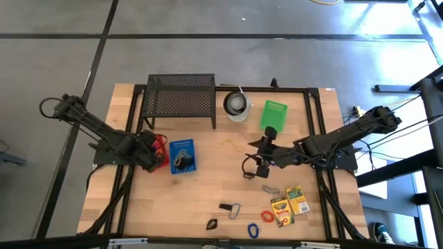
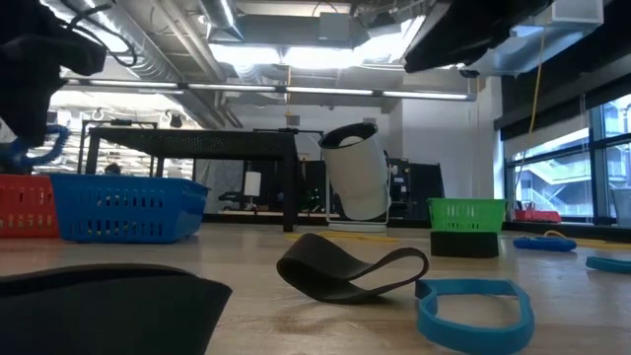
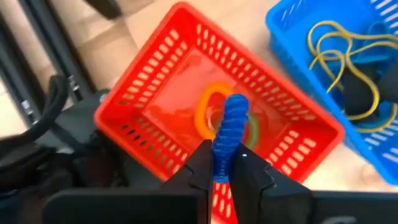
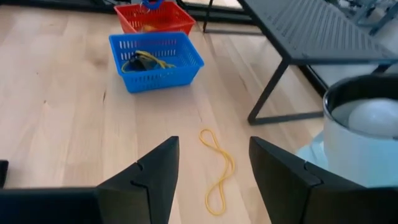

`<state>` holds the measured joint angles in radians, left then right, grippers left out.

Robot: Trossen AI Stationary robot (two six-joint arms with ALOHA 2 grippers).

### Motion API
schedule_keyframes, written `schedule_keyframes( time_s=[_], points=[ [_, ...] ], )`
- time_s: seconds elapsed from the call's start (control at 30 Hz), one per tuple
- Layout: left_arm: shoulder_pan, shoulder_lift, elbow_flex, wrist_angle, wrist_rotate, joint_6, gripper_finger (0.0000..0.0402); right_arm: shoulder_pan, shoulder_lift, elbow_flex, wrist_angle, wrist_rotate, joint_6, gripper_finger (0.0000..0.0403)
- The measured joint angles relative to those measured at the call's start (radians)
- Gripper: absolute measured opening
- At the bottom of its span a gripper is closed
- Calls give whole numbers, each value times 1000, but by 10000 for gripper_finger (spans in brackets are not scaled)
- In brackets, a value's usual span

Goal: Pick & Place Office Desk Supplies
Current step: Put the blue spring keychain into the red bin

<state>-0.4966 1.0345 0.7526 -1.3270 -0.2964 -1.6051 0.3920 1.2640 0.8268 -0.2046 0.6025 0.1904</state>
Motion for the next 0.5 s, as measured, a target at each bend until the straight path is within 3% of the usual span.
schedule_keyframes(
  time_s=[0.1,0.3,0.5],
  points=[
    [11,18,-9,24,-28,-4,27,0,0,0,-59,0,57,196],
    [23,70,-11,28,45,2,27,0,0,0,-227,0,234,196],
    [23,128,-11,55,63,4,27,0,0,0,-286,8,298,196]
  ],
)
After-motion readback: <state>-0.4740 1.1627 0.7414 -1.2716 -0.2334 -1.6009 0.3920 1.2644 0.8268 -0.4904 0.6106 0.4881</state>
